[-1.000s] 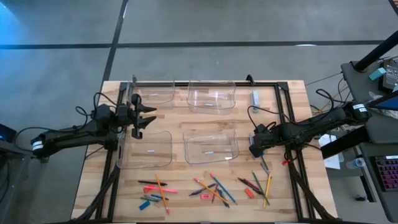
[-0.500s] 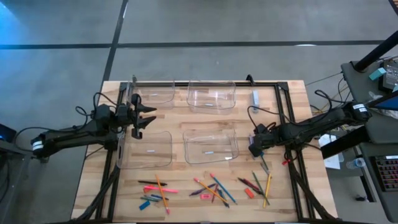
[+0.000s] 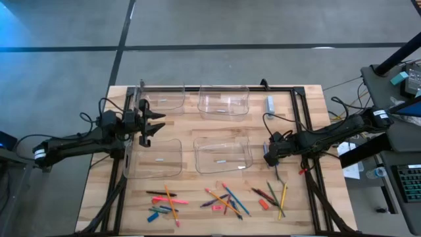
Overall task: Sort crayons/erasers/pens/pencils in bins
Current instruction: Put the dark green pencil into the bottom right transparent bin
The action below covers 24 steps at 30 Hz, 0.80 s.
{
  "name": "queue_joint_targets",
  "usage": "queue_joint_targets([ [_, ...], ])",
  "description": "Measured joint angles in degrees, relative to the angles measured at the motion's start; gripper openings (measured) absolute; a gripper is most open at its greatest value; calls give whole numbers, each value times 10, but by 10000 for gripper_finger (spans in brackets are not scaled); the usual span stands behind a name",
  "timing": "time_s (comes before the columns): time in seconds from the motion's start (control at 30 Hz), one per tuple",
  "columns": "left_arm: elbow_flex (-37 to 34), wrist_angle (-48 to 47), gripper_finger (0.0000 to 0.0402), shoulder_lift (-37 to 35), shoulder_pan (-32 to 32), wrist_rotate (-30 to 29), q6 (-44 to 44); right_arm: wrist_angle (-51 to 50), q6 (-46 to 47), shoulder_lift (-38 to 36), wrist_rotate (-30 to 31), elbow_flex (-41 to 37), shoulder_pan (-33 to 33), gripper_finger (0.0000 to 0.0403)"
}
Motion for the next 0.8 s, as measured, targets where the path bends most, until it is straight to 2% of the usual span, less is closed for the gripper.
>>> queue_joint_targets([
  [0.8,0,0,140,0,0,-1,0,0,55,0,-6,2,0,107],
])
